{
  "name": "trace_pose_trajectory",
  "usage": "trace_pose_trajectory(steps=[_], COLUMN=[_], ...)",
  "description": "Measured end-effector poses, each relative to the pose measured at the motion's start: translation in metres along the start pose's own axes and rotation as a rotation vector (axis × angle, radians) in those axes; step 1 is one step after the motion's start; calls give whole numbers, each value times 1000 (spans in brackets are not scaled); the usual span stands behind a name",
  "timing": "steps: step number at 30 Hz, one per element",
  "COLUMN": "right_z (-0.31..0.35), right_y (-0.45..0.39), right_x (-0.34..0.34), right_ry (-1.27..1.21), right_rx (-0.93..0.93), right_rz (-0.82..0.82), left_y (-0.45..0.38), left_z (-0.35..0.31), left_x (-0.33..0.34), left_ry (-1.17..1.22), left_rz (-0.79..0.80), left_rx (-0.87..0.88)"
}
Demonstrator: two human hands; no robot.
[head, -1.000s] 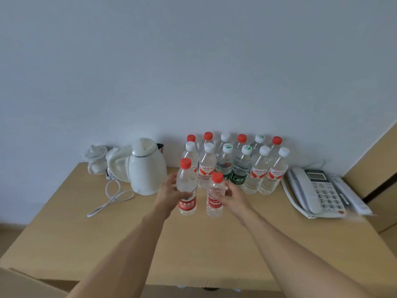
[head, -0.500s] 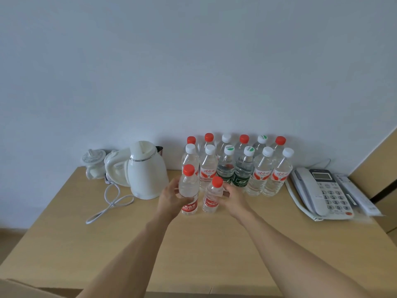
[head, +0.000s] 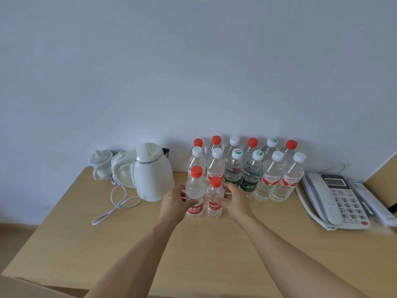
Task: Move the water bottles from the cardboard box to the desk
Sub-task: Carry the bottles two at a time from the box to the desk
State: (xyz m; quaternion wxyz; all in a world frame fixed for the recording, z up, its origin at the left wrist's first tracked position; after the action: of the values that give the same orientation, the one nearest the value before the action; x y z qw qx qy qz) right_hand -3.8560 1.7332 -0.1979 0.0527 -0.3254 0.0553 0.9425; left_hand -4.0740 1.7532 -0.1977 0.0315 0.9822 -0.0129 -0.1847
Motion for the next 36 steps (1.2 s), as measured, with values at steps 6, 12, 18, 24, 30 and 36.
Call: trace_pose_trajectory(steps=[6, 12, 18, 24, 30, 36], right_z=[7, 9, 12, 11, 12, 14], right_y=[-6, -7, -10, -12, -10, -10], right_x=[-3, -5, -9, -11, -14, -11], right_ry=[21, 54, 113, 116, 81, 105], right_rx=[-20, -42, -73, -58, -46, -47], right_rz=[-73, -121, -128, -114, -101, -137], left_y=[-9, -15, -17, -16, -13, -16], left_z=[-3, -3, -1, 0, -3, -3], left_x=[3, 5, 6, 7, 7, 7], left_ry=[17, 27, 21, -19, -56, -33], left_rz=[-28, -49, -43, -15, -22, -43], left_rx=[-21, -30, -44, -55, -36, -43])
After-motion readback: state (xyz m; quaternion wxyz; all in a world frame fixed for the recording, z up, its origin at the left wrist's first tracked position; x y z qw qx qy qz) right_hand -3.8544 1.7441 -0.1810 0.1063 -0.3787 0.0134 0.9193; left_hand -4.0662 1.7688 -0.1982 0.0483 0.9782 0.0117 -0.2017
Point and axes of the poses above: each hand's wrist, its own y-axis away from the middle knuckle, its own x-axis out of the palm, z = x × y, the point moved 9 cm from there along -y, towards the middle knuckle, and after that the axes turned 13 degrees about y, right-handed, at the moved point
